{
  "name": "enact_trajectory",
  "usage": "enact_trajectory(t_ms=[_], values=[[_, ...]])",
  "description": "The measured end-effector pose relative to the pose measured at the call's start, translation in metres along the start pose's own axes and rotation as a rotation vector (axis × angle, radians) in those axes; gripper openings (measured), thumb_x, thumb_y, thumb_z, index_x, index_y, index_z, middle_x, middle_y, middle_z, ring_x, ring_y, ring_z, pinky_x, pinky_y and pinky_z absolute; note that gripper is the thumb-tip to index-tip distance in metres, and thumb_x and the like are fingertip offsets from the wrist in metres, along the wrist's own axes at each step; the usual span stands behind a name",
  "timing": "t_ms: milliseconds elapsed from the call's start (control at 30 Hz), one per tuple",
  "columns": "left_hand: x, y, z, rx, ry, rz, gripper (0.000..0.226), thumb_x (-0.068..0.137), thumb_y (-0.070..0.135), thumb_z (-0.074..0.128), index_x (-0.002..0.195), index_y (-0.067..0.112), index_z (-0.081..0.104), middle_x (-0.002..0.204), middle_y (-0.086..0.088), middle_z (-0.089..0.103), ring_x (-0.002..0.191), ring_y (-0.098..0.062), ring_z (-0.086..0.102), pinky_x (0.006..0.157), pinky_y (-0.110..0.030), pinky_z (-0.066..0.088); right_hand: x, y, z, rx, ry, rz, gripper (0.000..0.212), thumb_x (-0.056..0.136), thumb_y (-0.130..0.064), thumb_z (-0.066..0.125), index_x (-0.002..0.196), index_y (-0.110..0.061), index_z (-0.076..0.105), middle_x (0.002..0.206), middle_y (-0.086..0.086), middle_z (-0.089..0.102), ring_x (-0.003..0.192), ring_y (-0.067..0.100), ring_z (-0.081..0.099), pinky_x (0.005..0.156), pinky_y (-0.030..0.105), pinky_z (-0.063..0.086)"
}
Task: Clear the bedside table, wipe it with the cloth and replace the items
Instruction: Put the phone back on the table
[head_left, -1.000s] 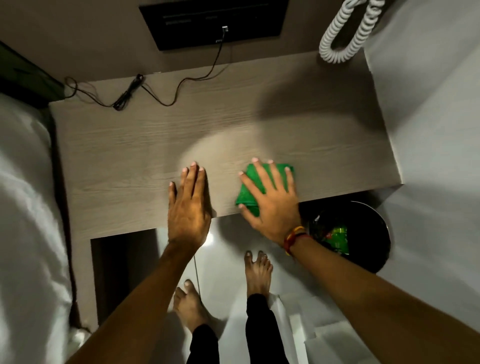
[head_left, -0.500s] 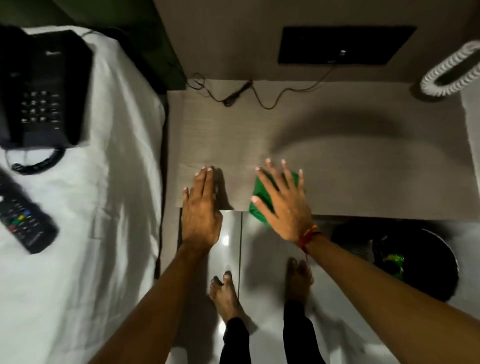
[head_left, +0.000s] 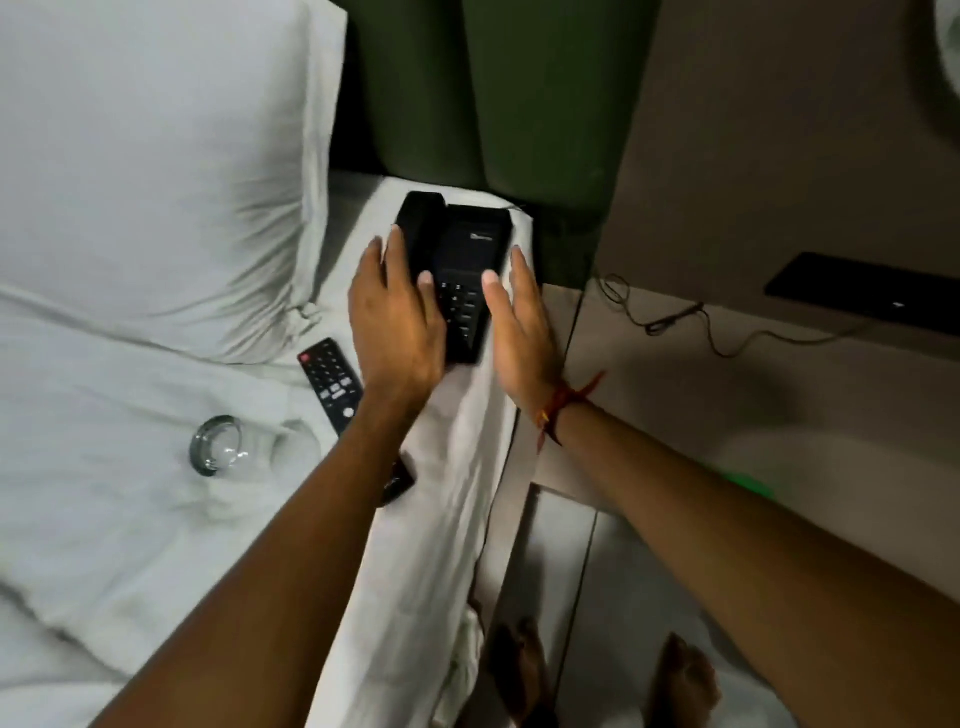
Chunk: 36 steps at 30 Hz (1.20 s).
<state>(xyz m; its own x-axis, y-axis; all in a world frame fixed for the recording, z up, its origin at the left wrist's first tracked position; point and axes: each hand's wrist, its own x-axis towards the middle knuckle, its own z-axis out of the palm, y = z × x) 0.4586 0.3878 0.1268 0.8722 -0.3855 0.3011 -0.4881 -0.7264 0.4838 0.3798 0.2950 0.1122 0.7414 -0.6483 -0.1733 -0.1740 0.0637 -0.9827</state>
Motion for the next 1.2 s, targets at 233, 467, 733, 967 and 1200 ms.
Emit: enact_trajectory(t_ms=[233, 467, 733, 967, 1200], values=[[0.038, -0.025, 0.012, -0.156, -0.263, -0.401, 0.050, 0.098, 0.046, 0.049, 0.115, 0.001, 0.060, 0.118, -0.025, 0.068, 0.114, -0.046, 0.058, 0.099, -0.050, 0.047, 0.033, 0.010, 0.034, 0.367, 0.072, 0.262, 0.097, 0.076, -0.061, 0.057, 0.157, -0.025, 0.020, 0.160, 0.005, 0.035, 0.144, 0.024, 0.041, 0.118, 0.049, 0.036], [0.027, -0.008, 0.026, -0.216, -0.234, -0.379, 0.069, 0.081, 0.075, 0.043, 0.070, 0.010, 0.063, 0.085, -0.018, 0.073, 0.097, -0.045, 0.062, 0.088, -0.053, 0.053, 0.036, 0.023, -0.019, 0.192, 0.084, 0.159, 0.054, 0.105, -0.024, 0.041, 0.157, -0.023, 0.027, 0.150, 0.009, 0.048, 0.124, 0.020, 0.056, 0.097, 0.033, 0.053], [0.001, 0.084, 0.069, -0.344, -0.354, -0.196, 0.058, 0.084, 0.072, 0.056, 0.059, 0.020, 0.046, 0.072, -0.008, 0.060, 0.075, -0.032, 0.060, 0.066, -0.035, 0.046, 0.011, 0.050, -0.131, 0.347, 0.272, 0.190, 0.044, 0.107, -0.024, 0.039, 0.151, -0.024, 0.041, 0.145, 0.009, 0.056, 0.129, 0.028, 0.058, 0.106, 0.054, 0.049], [-0.061, 0.102, 0.116, -0.510, -0.722, -0.428, 0.043, 0.091, 0.052, 0.068, 0.070, 0.015, 0.061, 0.073, 0.001, 0.066, 0.065, -0.013, 0.064, 0.057, -0.023, 0.051, -0.036, 0.102, -0.180, 0.377, 0.397, 0.402, 0.036, 0.108, -0.026, 0.037, 0.139, -0.024, 0.054, 0.129, 0.008, 0.066, 0.117, 0.027, 0.064, 0.099, 0.047, 0.053], [-0.099, 0.082, 0.167, -0.544, -0.873, -0.717, 0.046, 0.093, 0.048, 0.067, 0.108, 0.004, 0.071, 0.106, -0.011, 0.076, 0.098, -0.025, 0.073, 0.091, -0.041, 0.060, -0.041, 0.151, -0.192, 0.267, 0.328, 0.557, 0.039, 0.106, -0.020, 0.044, 0.145, -0.019, 0.047, 0.136, 0.013, 0.061, 0.122, 0.032, 0.060, 0.107, 0.051, 0.047]])
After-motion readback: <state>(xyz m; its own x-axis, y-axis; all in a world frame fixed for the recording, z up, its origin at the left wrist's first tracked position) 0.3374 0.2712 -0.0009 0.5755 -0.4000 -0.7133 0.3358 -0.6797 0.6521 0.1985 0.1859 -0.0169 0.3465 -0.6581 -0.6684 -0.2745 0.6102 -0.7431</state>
